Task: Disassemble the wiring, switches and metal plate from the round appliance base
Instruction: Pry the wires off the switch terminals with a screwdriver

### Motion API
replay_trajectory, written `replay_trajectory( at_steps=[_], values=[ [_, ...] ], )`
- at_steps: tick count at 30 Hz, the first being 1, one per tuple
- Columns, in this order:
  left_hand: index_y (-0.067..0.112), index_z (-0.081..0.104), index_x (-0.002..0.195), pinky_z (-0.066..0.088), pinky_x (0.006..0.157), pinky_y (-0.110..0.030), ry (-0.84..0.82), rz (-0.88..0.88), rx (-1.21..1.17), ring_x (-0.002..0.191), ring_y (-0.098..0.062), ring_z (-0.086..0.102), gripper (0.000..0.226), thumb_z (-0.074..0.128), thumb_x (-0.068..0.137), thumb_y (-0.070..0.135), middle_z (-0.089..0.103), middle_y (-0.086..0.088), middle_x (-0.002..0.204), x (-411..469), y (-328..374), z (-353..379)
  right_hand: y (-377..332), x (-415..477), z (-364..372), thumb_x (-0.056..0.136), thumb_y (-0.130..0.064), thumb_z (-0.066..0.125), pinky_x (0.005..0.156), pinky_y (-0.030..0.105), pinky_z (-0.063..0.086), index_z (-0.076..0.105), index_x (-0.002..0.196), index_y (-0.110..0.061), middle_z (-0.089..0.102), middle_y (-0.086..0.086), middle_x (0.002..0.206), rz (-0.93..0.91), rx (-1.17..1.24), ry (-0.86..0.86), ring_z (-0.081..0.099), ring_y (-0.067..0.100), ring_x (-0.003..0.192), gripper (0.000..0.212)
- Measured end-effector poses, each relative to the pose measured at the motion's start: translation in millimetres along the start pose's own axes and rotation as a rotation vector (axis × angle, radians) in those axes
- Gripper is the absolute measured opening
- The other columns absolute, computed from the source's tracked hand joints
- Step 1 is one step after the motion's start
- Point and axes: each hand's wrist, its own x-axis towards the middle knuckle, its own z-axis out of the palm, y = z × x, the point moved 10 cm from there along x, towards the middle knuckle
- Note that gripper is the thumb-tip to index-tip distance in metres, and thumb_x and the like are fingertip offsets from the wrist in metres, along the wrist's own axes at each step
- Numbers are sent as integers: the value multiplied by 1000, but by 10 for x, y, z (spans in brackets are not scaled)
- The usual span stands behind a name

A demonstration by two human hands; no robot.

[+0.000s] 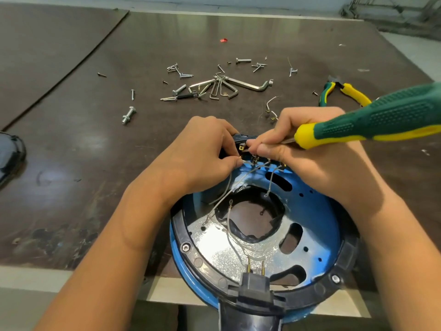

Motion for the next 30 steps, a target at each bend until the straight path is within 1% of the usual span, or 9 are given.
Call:
replay_trajectory(
  at_steps=[2, 4, 5, 8, 11, 20, 25, 27, 30],
  values=[
    [22, 81, 87, 45, 88, -27, 1, -3, 10, 105, -13, 61, 9, 75, 84, 28, 66, 4, 122, 1, -4, -2, 51, 29, -13, 81, -3, 85, 75, 40, 64, 62, 66, -22, 79, 8, 82, 68, -8, 27, 78, 20, 83, 33],
    [22, 81, 88, 43, 88, -25, -3, -5, 19, 106, -14, 60, 9, 75, 84, 27, 67, 4, 122, 2, -3, 2, 74, 38, -37, 81, -5, 86, 67, 29, 61, 63, 65, -19, 78, 7, 80, 114, -1, 57, 76, 13, 75, 31],
    [21, 81, 88, 43, 87, -24, -5, -7, 21, 106, -14, 60, 9, 75, 84, 27, 67, 4, 122, 3, 0, 3, 95, 20, -45, 81, -6, 86, 67, 28, 62, 64, 66, -18, 78, 7, 81, 133, 25, 66, 76, 11, 73, 29],
    [21, 82, 87, 43, 87, -26, -6, -12, 20, 104, -14, 61, 9, 75, 83, 27, 67, 5, 121, 6, 5, 3, 124, -7, -46, 83, -6, 85, 74, 45, 65, 64, 68, -16, 79, 10, 83, 183, 76, 57, 79, 21, 78, 27],
    [21, 82, 86, 43, 87, -26, -1, -14, 22, 103, -15, 62, 9, 76, 82, 26, 67, 4, 120, 10, 10, -2, 133, -3, -42, 83, -6, 85, 75, 48, 65, 65, 68, -16, 79, 9, 83, 182, 78, 48, 79, 22, 78, 27],
    [21, 82, 84, 47, 87, -32, -16, 1, 15, 98, -15, 63, 8, 76, 82, 26, 67, 6, 117, 12, 10, 5, 147, 10, -50, 82, -5, 85, 67, 28, 64, 65, 68, -14, 76, 9, 79, 172, 99, 64, 76, 15, 69, 26],
    [20, 82, 85, 44, 88, -28, -31, 0, 9, 103, -14, 61, 8, 75, 83, 25, 67, 5, 120, 8, 22, 12, 139, 6, -55, 82, -4, 84, 62, 16, 58, 66, 70, -11, 76, 12, 83, 163, 120, 56, 76, 13, 67, 23],
    [20, 82, 83, 42, 87, -24, -27, -5, 0, 102, -14, 62, 7, 75, 82, 24, 67, 4, 119, 7, 16, 7, 144, 6, -58, 82, -4, 84, 62, 18, 59, 67, 70, -11, 76, 13, 82, 153, 127, 75, 77, 16, 68, 23],
    [22, 81, 81, 40, 86, -19, -31, -12, -3, 106, -11, 59, 6, 76, 81, 26, 65, 3, 123, 6, -4, 14, 243, 21, -46, 81, -5, 86, 64, 29, 64, 69, 71, -8, 74, 13, 75, 159, 151, 53, 77, 24, 71, 19]
  ],
)
